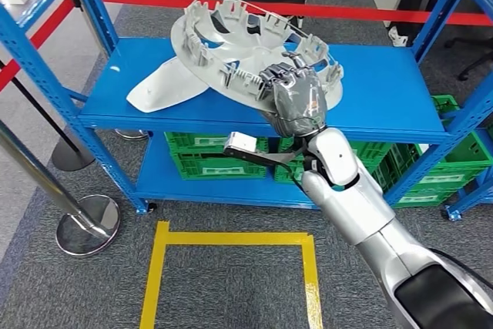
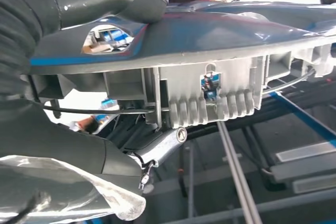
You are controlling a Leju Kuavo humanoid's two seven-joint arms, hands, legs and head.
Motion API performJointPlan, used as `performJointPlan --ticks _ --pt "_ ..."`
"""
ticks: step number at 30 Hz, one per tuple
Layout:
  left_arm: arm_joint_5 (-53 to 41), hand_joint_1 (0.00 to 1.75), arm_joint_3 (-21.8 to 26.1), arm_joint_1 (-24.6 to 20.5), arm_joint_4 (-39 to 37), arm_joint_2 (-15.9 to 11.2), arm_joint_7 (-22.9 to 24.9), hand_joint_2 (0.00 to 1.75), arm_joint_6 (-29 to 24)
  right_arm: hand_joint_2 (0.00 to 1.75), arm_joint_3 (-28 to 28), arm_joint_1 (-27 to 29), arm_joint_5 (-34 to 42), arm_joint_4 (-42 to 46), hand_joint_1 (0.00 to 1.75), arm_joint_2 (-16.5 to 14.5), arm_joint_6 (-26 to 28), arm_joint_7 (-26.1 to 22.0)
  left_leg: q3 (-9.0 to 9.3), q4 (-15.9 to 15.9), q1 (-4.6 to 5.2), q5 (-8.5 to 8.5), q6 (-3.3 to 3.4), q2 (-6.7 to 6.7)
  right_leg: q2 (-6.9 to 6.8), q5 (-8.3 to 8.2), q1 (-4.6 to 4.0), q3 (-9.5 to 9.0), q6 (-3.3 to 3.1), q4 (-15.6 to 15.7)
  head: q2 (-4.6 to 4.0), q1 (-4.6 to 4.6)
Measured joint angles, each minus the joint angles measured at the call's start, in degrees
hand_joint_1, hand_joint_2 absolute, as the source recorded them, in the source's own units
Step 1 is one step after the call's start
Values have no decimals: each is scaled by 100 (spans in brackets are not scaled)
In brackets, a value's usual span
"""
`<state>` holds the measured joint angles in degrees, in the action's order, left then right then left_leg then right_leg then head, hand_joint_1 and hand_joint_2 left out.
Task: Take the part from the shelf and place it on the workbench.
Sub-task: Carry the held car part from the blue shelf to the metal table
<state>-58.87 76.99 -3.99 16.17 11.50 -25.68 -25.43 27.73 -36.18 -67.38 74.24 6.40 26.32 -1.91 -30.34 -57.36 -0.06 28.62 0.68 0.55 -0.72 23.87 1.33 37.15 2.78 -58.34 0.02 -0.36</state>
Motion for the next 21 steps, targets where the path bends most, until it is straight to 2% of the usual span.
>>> performJointPlan --ticks 1,2,4,5,6,7,8,9,10,11,12,13,15,16,17,19,20,21 --pt "-11 0 -1 2 0 1 -1 175 4 175 11 -16 7 -25 175 -2 -15 -2 -47 18 -6 -63 53 -9 10 116 3 57 21 -78 0 -7" --pt "-24 0 -1 3 0 0 -1 175 5 175 22 -36 17 -51 175 -2 -33 -2 -104 36 -13 -130 98 -19 23 330 3 135 31 -262 0 -17" --pt "-48 0 -1 0 0 -4 -1 175 5 175 46 -84 40 -105 175 -2 -69 -2 -253 32 3 -256 155 -26 44 891 0 332 32 -951 0 -33" --pt "-57 0 -1 1 0 -6 2 175 5 175 61 -106 52 -133 175 -2 -85 -2 -336 25 16 -318 163 -26 48 1067 -4 396 33 -1317 0 -34" --pt "-72 0 -1 2 0 -4 9 175 5 175 80 -126 63 -163 175 -3 -97 -2 -423 16 29 -380 166 -25 50 1111 -10 402 32 -1572 0 -33" --pt "-87 0 -2 3 0 -3 19 175 4 175 100 -148 74 -193 175 -7 -109 -1 -508 3 39 -437 164 -25 51 1027 -17 327 25 -1650 0 -33" --pt "-103 0 -2 3 0 -1 31 175 3 175 120 -172 84 -222 175 -13 -119 -1 -587 -13 45 -488 159 -25 51 864 -23 158 11 -1525 0 -32" --pt "-119 0 -3 2 0 0 43 175 2 175 138 -198 98 -245 175 -21 -125 2 -661 -36 49 -537 149 -23 50 711 -29 -103 -12 -1223 0 -33" --pt "-132 0 -4 3 0 2 55 175 1 175 150 -221 113 -260 175 -27 -128 7 -728 -66 59 -579 133 -21 50 665 -42 -428 -36 -798 0 -34" --pt "-146 0 -5 6 0 4 65 175 -1 175 158 -238 130 -267 175 -31 -128 16 -782 -92 66 -622 109 -19 48 697 -52 -719 -56 -380 0 -29" --pt "-158 0 -7 9 0 5 74 175 -5 175 164 -246 145 -269 175 -33 -128 27 -822 -110 67 -672 82 -18 50 765 -66 -917 -72 -67 0 -28" --pt "-174 0 -7 14 0 7 86 175 -18 175 167 -243 160 -268 175 -34 -127 39 -849 -111 65 -725 50 -19 54 829 -82 -1012 -86 109 0 -28" --pt "-218 0 -11 32 0 0 109 175 -61 175 166 -204 207 -270 175 -34 -112 66 -880 -97 49 -788 -15 -20 53 766 -81 -944 -135 156 0 -31" --pt "-244 0 -16 46 0 -6 114 175 -82 175 160 -170 240 -273 175 -33 -94 76 -905 -146 42 -691 -54 -21 46 708 -71 -901 -180 162 0 -27" --pt "-266 0 -24 61 1 -12 111 175 -97 175 150 -125 275 -276 175 -31 -69 80 -947 -296 30 -483 -93 -21 37 640 -57 -847 -221 172 0 -16" --pt "-284 0 -37 79 1 -17 92 175 -118 175 120 -16 354 -283 175 -14 -31 73 -1075 -917 -7 119 -167 -25 30 511 -48 -720 -277 169 0 2" --pt "-285 0 -41 81 1 -16 86 175 -132 175 103 41 405 -288 175 4 -34 68 -1131 -1297 -24 341 -194 -25 28 450 -49 -639 -280 158 0 7" --pt "-285 0 -43 79 0 -15 83 175 -148 175 84 95 463 -295 175 25 -51 66 -1149 -1596 -37 423 -216 -25 25 394 -49 -548 -280 139 0 7"
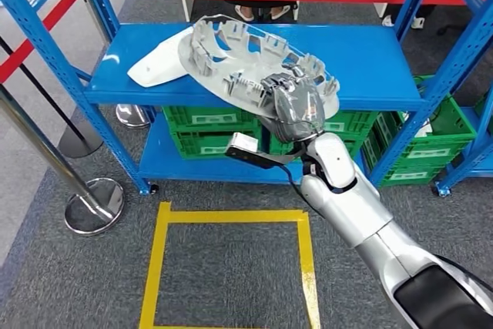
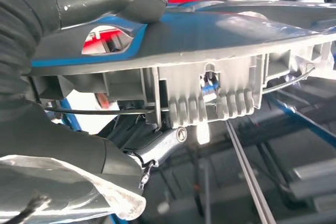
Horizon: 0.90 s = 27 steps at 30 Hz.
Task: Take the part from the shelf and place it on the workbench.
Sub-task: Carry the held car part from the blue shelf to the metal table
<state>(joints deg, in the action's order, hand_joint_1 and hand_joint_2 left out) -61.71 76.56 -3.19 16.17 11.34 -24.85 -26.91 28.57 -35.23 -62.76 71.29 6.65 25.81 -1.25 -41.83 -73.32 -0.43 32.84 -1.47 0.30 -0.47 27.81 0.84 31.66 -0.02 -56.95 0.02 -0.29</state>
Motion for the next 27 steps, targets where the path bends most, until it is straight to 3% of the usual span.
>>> performJointPlan --ticks 1,2,4,6,8,10,11,14,15,16,17,19,21,22,24,25,27 --pt "1 0 -2 -3 1 0 0 175 -17 175 -19 49 52 -7 175 22 -26 -2 49 -147 -12 -50 -14 0 -3 -52 0 97 5 -27 0 2" --pt "5 0 -3 -5 1 -2 1 175 -33 175 -40 91 96 -11 175 44 -55 -3 186 -98 -22 -193 -19 0 -5 -99 1 196 13 -61 0 1" --pt "18 0 -4 -8 2 -8 4 175 -60 175 -79 155 151 -13 175 82 -104 -2 681 504 -32 -423 -1 1 -2 -174 -2 362 44 -132 0 2" --pt "29 0 -4 -12 2 -10 14 175 -85 175 -117 196 186 -12 175 117 -136 3 1134 1222 -15 -360 49 9 -2 -254 -12 463 105 -172 0 -5" --pt "33 0 -4 -12 2 -9 28 175 -109 175 -146 229 198 -13 175 149 -151 4 1243 1514 18 -289 114 15 -6 -361 -6 528 188 -161 0 -10" --pt "36 0 -4 -6 1 -2 38 175 -123 175 -160 269 200 -19 175 189 -158 3 1174 1565 14 -375 217 -3 3 -324 14 604 258 -190 0 -10" --pt "36 0 -4 -4 1 1 42 175 -127 175 -163 286 200 -23 175 210 -160 2 1127 1585 8 -432 275 -13 12 -162 18 668 280 -310 0 -17" --pt "45 0 -3 -7 2 3 42 175 -139 175 -166 325 204 -31 175 251 -163 2 909 1586 27 -621 373 -25 29 619 22 957 311 -1314 0 -40" --pt "48 0 -3 -7 2 5 42 175 -140 175 -166 337 204 -32 175 261 -164 2 828 1580 37 -684 378 -25 31 735 22 1009 317 -1653 0 -41" --pt "47 0 -4 -6 2 10 42 175 -140 175 -166 347 205 -34 175 269 -164 2 749 1573 43 -741 375 -25 32 714 21 989 320 -1833 0 -41" --pt "47 0 -4 -5 2 14 42 175 -140 175 -166 354 205 -36 175 275 -164 2 669 1560 46 -795 366 -25 32 582 22 875 319 -1817 0 -44" --pt "47 0 -4 -5 2 18 42 175 -140 175 -169 355 205 -38 175 280 -164 2 521 1514 45 -884 328 -24 31 299 24 362 308 -1200 0 -45" --pt "47 0 -4 -6 2 20 42 175 -140 175 -177 352 204 -30 175 280 -163 2 404 1455 60 -969 272 -24 38 312 14 -195 285 -385 0 -46" --pt "47 0 -4 -5 2 21 42 175 -140 175 -181 352 204 -26 175 280 -163 2 368 1441 67 -1019 244 -24 43 373 4 -330 273 -156 0 -48" --pt "43 0 -4 1 2 20 51 175 -143 175 -187 362 206 -27 175 281 -168 1 317 1454 68 -1118 190 -20 37 361 0 -316 221 -51 0 -49" --pt "40 0 -4 7 2 17 58 175 -146 175 -191 364 208 -31 175 283 -171 2 285 1434 63 -1080 157 -18 26 308 8 -269 176 -53 0 -47" --pt "34 0 -3 19 2 12 80 175 -153 175 -199 366 212 -33 175 287 -175 5 182 1135 49 -706 89 -16 5 203 31 -160 75 -53 0 -34"
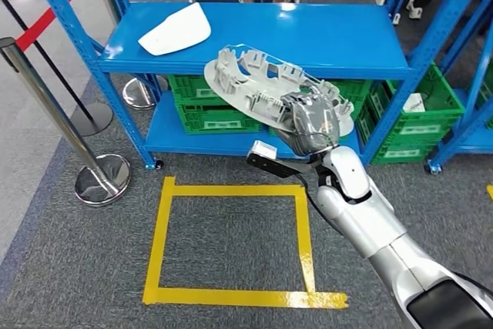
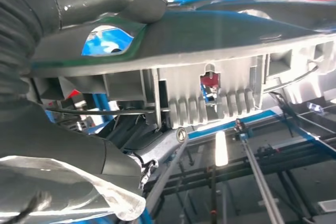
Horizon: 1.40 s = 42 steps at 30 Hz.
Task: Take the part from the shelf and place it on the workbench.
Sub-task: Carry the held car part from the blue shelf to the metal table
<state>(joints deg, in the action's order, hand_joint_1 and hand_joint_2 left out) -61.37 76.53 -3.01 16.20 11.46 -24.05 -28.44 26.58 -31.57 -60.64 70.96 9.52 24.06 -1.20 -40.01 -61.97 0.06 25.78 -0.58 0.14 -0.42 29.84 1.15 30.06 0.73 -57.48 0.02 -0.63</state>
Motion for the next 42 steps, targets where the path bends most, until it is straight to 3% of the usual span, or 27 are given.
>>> performJointPlan --ticks 2,3,4,5,7,9,10,12,14,15,17,19,20,21,23,25,26,28,30,33,34,35,36,37,39,41,42 --pt "-9 0 1 4 0 2 20 175 -2 175 -7 6 3 4 175 1 1 1 -124 -675 -19 569 -45 0 -3 -93 -8 113 -48 -23 0 14" --pt "-19 0 1 1 0 5 25 175 -2 175 -8 12 3 5 175 1 2 1 -158 -1010 -24 733 -57 0 -3 -141 -14 189 -51 -38 0 17" --pt "-29 0 -1 -3 0 9 25 175 -2 175 -9 21 2 6 175 2 3 -1 -140 -1228 -26 763 -57 0 -3 -186 -23 269 -54 -56 0 16" --pt "-41 0 -3 -8 0 11 16 175 -2 175 -10 38 1 14 175 4 5 -1 -50 -1271 -25 669 -44 0 -2 -227 -33 348 -55 -77 0 18" --pt "-68 0 -17 -10 0 10 -65 175 20 175 -17 97 -8 49 175 23 12 5 357 -797 -9 338 29 3 0 -286 -55 465 -53 -104 0 15" --pt "-94 0 -39 -2 0 2 -237 175 82 175 -34 179 -20 108 175 64 19 22 839 -51 26 272 126 6 -16 -342 -71 528 -28 -110 0 11" --pt "-100 0 -49 1 0 -1 -316 175 118 175 -46 219 -25 135 175 89 22 32 979 208 49 312 158 7 -26 -381 -65 553 0 -104 0 9" --pt "-99 0 -54 9 0 3 -388 175 163 175 -65 289 -32 179 175 131 28 40 1044 425 79 331 190 6 -34 -471 -41 590 70 -71 0 13" --pt "-100 0 -60 19 0 13 -392 175 181 175 -85 350 -34 215 175 179 34 42 1054 567 59 253 234 -4 -12 -411 -38 684 128 -113 0 0" --pt "-101 0 -67 23 0 17 -386 175 185 175 -95 377 -36 231 175 203 36 43 1055 634 40 217 260 -9 6 -281 -41 777 152 -278 0 -18" --pt "-109 0 -84 24 0 20 -370 175 197 175 -107 432 -44 255 175 231 38 42 1016 657 26 177 290 -16 30 94 -38 1062 185 -951 0 -49" --pt "-125 0 -94 26 0 31 -351 175 207 175 -107 493 -55 273 175 247 37 39 960 599 22 170 294 -18 33 281 -32 1258 218 -1551 0 -55" --pt "-134 0 -96 28 0 39 -343 175 209 175 -107 516 -56 285 175 255 36 38 935 560 16 175 287 2 34 229 -23 1223 236 -1568 0 -57" --pt "-143 0 -97 30 0 46 -336 175 211 175 -106 533 -55 302 175 261 34 36 911 514 5 184 273 25 41 93 -9 1086 252 -1367 0 -59" --pt "-161 0 -102 29 0 54 -328 175 215 175 -108 552 -59 358 175 281 29 25 844 404 -10 222 214 91 174 -154 33 666 277 -674 0 -59" --pt "-184 0 -108 19 0 53 -319 175 216 175 -108 568 -78 429 175 308 28 -2 736 280 -10 232 151 137 326 -181 50 437 257 -283 0 -55" --pt "-197 0 -111 17 0 53 -315 175 217 175 -106 578 -92 462 175 317 26 -15 683 245 -10 218 121 167 350 -156 41 422 236 -277 0 -53" --pt "-214 0 -117 25 1 55 -311 175 217 175 -101 590 -116 521 175 328 22 -36 621 210 -22 203 64 221 259 -174 37 457 177 -283 0 -48" --pt "-218 0 -124 33 2 51 -310 175 216 175 -100 588 -128 564 175 333 21 -46 514 1 -25 368 -2 173 150 -202 53 467 103 -266 0 -29" --pt "-222 0 -131 29 2 52 -324 175 228 175 -99 580 -177 612 175 336 20 -55 98 -1018 -48 908 -78 68 -27 -229 40 504 33 -257 0 -3" --pt "-221 0 -131 30 2 55 -352 175 246 175 -95 572 -208 625 175 338 17 -59 1 -1291 -53 1002 -84 61 -90 -238 28 517 19 -258 0 -3" --pt "-219 0 -131 30 2 56 -395 175 265 175 -84 553 -240 646 175 341 -3 -61 -6 -1373 -54 992 -80 57 -150 -248 16 529 8 -258 0 -3" --pt "-215 0 -131 25 1 58 -441 175 281 175 -70 519 -270 675 175 346 -37 -59 96 -1227 -51 879 -62 47 -206 -259 5 539 0 -258 0 -3" --pt "-213 0 -131 14 1 59 -480 175 288 175 -56 466 -291 711 175 353 -83 -51 297 -881 -38 695 -26 2 -261 -270 -5 544 -3 -258 0 -4" --pt "-209 0 -132 -23 1 60 -522 175 284 175 -41 340 -304 790 175 373 -162 -30 717 -86 28 416 65 -229 -372 -293 -29 556 9 -260 0 -5" --pt "-208 0 -133 -52 2 62 -542 175 278 175 -37 241 -316 839 175 398 -186 -19 859 272 91 338 130 -368 -493 -325 -46 575 51 -259 0 -9" --pt "-205 0 -134 -52 1 64 -556 175 273 175 -31 209 -321 855 175 408 -189 -18 837 293 104 316 153 -328 -555 -345 -50 577 82 -249 0 -10"
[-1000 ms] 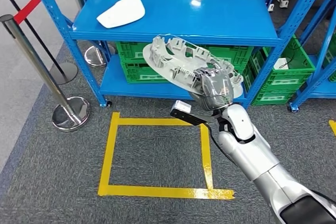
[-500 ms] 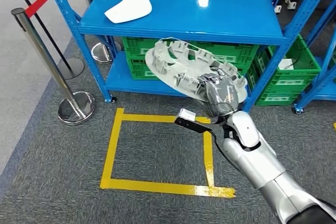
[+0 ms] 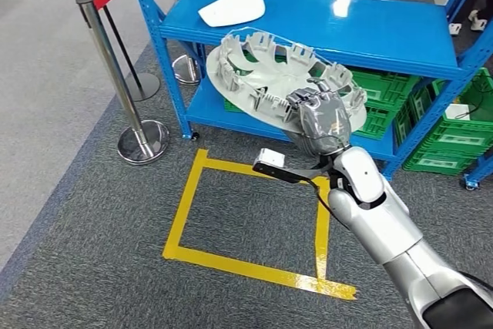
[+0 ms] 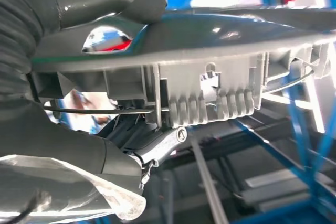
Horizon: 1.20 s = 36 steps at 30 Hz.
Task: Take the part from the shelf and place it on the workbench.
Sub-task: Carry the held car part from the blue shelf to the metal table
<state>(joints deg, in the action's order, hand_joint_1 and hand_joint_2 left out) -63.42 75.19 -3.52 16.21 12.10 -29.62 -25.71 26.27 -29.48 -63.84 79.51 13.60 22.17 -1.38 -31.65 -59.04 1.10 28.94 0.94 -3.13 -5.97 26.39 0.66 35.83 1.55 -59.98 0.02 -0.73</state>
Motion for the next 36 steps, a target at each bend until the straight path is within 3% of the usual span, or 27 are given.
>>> performJointPlan --ticks 1,3,5,7,8,9,10,12,14,16,17,20,23,25,27,28,30,31,33,34,36 --pt "5 0 -1 9 -1 2 -30 175 -13 175 10 -25 -4 15 175 7 -6 0 -12 29 -14 -46 27 57 -24 -3 9 10 34 7 0 -1" --pt "48 0 1 23 -1 7 -155 175 -73 175 29 -61 -4 49 175 34 -26 2 -30 106 -46 -150 90 165 170 131 25 83 86 -119 0 -8" --pt "150 0 4 -3 -1 10 -367 175 -158 175 49 -94 -3 68 175 76 -48 1 -80 138 -61 -227 140 268 479 489 34 305 112 -665 0 -18" --pt "311 0 13 -38 -1 20 -620 175 -250 175 83 -133 -6 73 175 114 -62 -15 -149 125 -53 -272 160 397 581 796 32 551 131 -1341 0 -19" --pt "400 0 22 -51 -1 29 -732 175 -264 175 103 -158 -10 75 175 130 -64 -29 -175 113 -51 -288 156 470 590 817 32 578 140 -1474 0 -18" --pt "483 0 35 -63 -1 32 -817 175 -234 175 121 -190 -13 82 175 143 -65 -45 -195 94 -54 -299 151 544 597 727 35 497 146 -1384 0 -19" --pt "555 0 48 -75 -1 32 -870 175 -160 175 139 -227 -16 98 175 153 -63 -63 -209 68 -60 -301 141 617 625 552 46 317 149 -1088 0 -18" --pt "665 0 77 -111 -1 24 -893 175 11 175 165 -315 -22 149 175 180 -57 -90 -264 -18 -66 -292 105 750 836 295 86 -89 154 -377 0 -14" --pt "770 0 122 -154 -1 14 -887 175 67 175 184 -419 -64 216 175 210 -47 -122 -376 -90 -76 -313 34 871 993 284 98 -262 135 -61 0 -13" --pt "868 0 180 -173 -2 -1 -871 175 63 175 217 -521 -144 288 175 227 -37 -151 -460 -100 -93 -360 -44 988 912 290 90 -263 79 -25 0 -15" --pt "905 0 207 -175 -5 -11 -863 175 58 175 238 -571 -181 325 175 230 -34 -158 -486 -118 -88 -349 -78 959 852 273 97 -264 46 -8 0 -10" --pt "974 0 255 -207 -16 -36 -854 175 47 175 281 -682 -221 414 175 235 -38 -168 -611 -369 -64 -164 -167 615 703 240 116 -278 -24 28 0 63" --pt "983 0 259 -216 -16 -39 -854 175 46 175 284 -695 -221 427 175 235 -38 -170 -644 -447 -67 -114 -183 549 683 239 115 -279 -31 30 0 82" --pt "1015 0 275 -244 -17 -39 -852 175 48 175 293 -730 -222 445 175 241 -42 -180 -789 -771 -87 41 -206 476 627 241 106 -278 -33 30 0 82" --pt "1100 0 315 -352 -32 -40 -837 175 68 175 354 -868 -223 464 175 249 -57 -208 -911 -1097 -123 50 -224 362 389 251 90 -289 -36 29 0 82" --pt "1146 0 333 -411 -40 -42 -824 175 69 175 395 -949 -223 465 175 250 -63 -221 -832 -963 -125 -81 -208 270 257 260 84 -300 -35 30 0 83" --pt "1219 0 350 -513 -48 -45 -792 175 40 175 464 -1090 -236 448 175 251 -66 -240 -521 -314 -55 -362 -125 36 64 276 55 -306 -16 32 0 84" --pt "1242 0 354 -549 -49 -47 -771 175 15 175 488 -1146 -245 431 175 252 -64 -247 -457 -138 -17 -388 -80 -38 3 278 40 -300 0 37 0 81" --pt "1288 0 364 -595 -51 -56 -730 175 -32 175 538 -1245 -261 390 175 253 -60 -262 -469 -47 21 -382 1 15 -128 270 26 -302 46 66 0 79" --pt "1316 0 371 -601 -53 -63 -708 175 -57 175 565 -1284 -267 371 175 256 -59 -270 -465 -13 12 -406 36 81 -102 295 35 -298 73 65 0 74" --pt "1365 0 380 -617 -57 -74 -656 175 -112 175 615 -1351 -281 344 175 275 -58 -282 -442 62 -19 -456 113 206 185 476 52 -181 95 -171 0 55"
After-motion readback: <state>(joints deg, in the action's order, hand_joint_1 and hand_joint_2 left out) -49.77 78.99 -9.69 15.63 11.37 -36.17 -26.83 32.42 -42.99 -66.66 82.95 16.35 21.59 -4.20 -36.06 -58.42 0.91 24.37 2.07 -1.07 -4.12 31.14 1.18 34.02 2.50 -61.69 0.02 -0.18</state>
